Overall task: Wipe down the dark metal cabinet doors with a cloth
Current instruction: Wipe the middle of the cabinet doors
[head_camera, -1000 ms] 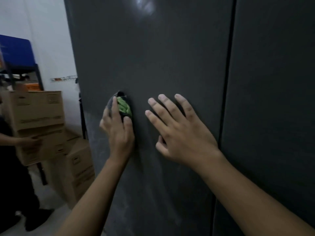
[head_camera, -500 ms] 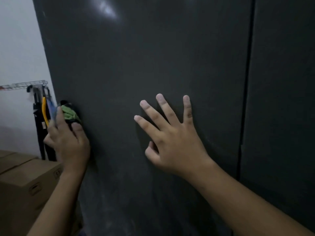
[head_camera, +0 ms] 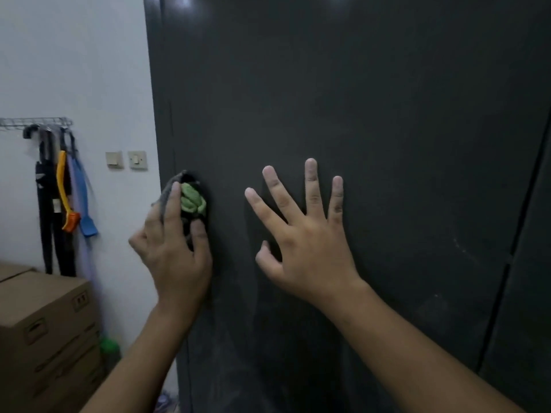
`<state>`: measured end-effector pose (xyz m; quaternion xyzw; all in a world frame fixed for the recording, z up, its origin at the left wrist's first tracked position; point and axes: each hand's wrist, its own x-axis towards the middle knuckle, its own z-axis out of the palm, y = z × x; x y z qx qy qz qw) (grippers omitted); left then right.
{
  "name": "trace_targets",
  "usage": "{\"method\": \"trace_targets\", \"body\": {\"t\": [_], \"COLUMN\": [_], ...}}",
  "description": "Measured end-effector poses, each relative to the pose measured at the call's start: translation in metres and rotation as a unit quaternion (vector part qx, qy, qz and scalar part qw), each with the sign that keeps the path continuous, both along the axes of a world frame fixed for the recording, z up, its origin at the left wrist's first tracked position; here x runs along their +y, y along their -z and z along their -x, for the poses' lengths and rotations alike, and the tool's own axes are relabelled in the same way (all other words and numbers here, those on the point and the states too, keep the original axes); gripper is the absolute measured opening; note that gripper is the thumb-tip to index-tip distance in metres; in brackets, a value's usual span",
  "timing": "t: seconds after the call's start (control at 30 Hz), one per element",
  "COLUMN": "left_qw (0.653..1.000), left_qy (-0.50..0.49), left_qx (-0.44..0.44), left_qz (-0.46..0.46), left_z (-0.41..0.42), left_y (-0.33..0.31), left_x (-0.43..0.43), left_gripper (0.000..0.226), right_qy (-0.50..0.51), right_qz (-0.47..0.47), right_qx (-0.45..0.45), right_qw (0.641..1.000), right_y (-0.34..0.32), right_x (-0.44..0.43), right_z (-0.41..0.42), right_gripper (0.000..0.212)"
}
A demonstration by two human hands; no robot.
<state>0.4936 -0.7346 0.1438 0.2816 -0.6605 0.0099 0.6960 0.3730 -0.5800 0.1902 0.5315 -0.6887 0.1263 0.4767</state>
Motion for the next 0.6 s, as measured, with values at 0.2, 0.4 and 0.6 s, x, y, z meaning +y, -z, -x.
{"method": "trace_targets", "body": {"t": [0.2,0.4,0.6], "left_qw": [0.961,0.994,0.993], "left_qy": [0.004,-0.002,-0.022], "left_qx": [-0.188,-0.061,-0.072], "left_qz": [0.204,0.091,0.091], "left_z": [0.003,-0.012,-0.003], "left_y": [0.062,0.010,0.046], "left_x": [0.012,-0.017,-0.010], "left_gripper": [0.065,0.056,0.054], "right_qy": [0.004,-0.009,0.003], "right_qz": [0.024,0.039,0.045], "right_qx": [0.005,0.016,0.039], "right_qw": [1.000,0.999,0.998], "right_y": [0.005,0.007,0.008], "right_x": [-0.005,-0.002,-0.003], "right_z": [0.001,0.003,0.004], "right_gripper": [0.074,0.074,0.073]}}
